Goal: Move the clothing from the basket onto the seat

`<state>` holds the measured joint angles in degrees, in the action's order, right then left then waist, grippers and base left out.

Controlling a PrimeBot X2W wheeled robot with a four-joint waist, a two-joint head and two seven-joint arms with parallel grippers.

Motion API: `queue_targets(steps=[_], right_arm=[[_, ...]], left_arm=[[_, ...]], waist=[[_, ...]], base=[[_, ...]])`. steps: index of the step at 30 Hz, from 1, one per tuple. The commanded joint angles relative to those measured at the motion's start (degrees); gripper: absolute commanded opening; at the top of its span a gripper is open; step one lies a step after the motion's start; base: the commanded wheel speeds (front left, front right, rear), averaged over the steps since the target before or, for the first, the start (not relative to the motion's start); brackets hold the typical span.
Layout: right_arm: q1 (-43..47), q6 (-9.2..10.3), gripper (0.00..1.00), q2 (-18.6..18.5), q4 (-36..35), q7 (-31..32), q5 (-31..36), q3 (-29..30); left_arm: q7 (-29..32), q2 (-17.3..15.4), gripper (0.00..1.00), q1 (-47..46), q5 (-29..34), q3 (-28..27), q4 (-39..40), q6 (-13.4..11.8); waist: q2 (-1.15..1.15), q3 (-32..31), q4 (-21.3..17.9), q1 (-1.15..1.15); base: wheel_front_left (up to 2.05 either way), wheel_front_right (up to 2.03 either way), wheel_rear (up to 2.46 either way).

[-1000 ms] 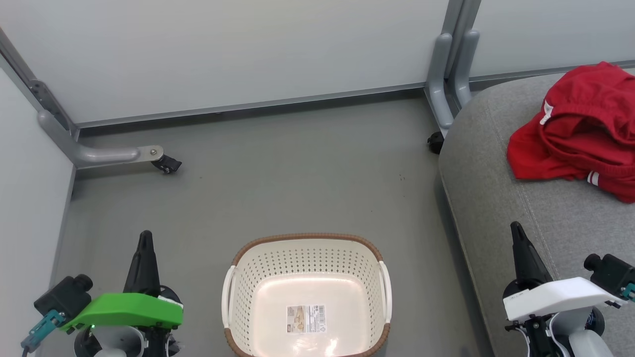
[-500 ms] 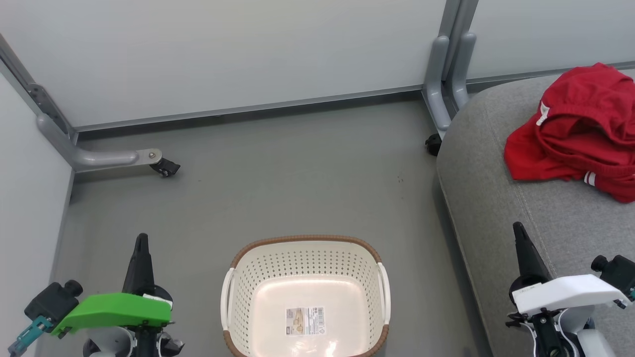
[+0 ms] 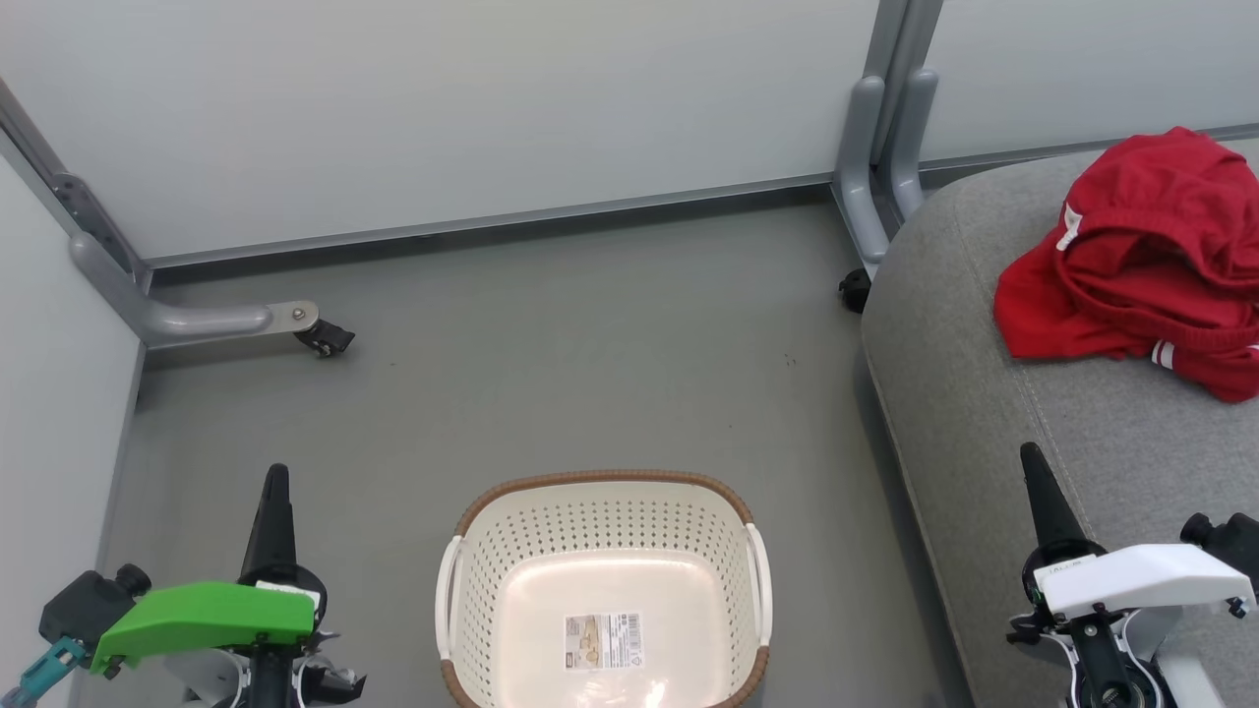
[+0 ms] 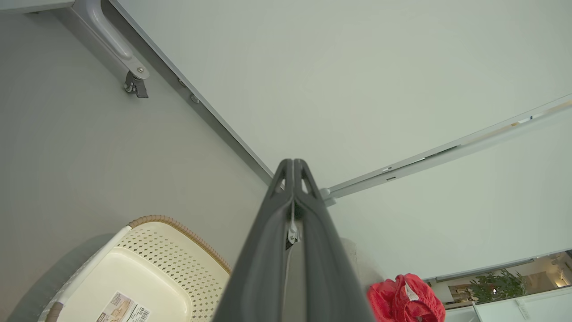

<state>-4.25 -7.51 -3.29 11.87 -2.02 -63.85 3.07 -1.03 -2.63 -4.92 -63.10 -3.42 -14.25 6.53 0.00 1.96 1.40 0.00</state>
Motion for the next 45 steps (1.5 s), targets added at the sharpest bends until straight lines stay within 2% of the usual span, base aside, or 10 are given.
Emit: queue_targets(steps=[1, 45], right_arm=[[-1.19, 0.01, 0.00, -0.47, -0.18, 0.40, -1.57, 0.29], [-1.98, 0.02, 0.00, -0.41, 1.66, 6.30, -23.24, 2.14]], left_arm=[[0.43, -0.29, 0.00, -1.27, -1.57, -0.32, 0.60, 0.25], [6.10, -0.38, 0.00, -1.68, -23.23, -2.65, 0.35, 0.93]], waist=[[0.00, -0.04, -0.03, 0.00], [0.00, -1.30, -1.02, 0.00]], base=[[0.00, 0.00, 0.00], [0.00, 0.00, 0.00]])
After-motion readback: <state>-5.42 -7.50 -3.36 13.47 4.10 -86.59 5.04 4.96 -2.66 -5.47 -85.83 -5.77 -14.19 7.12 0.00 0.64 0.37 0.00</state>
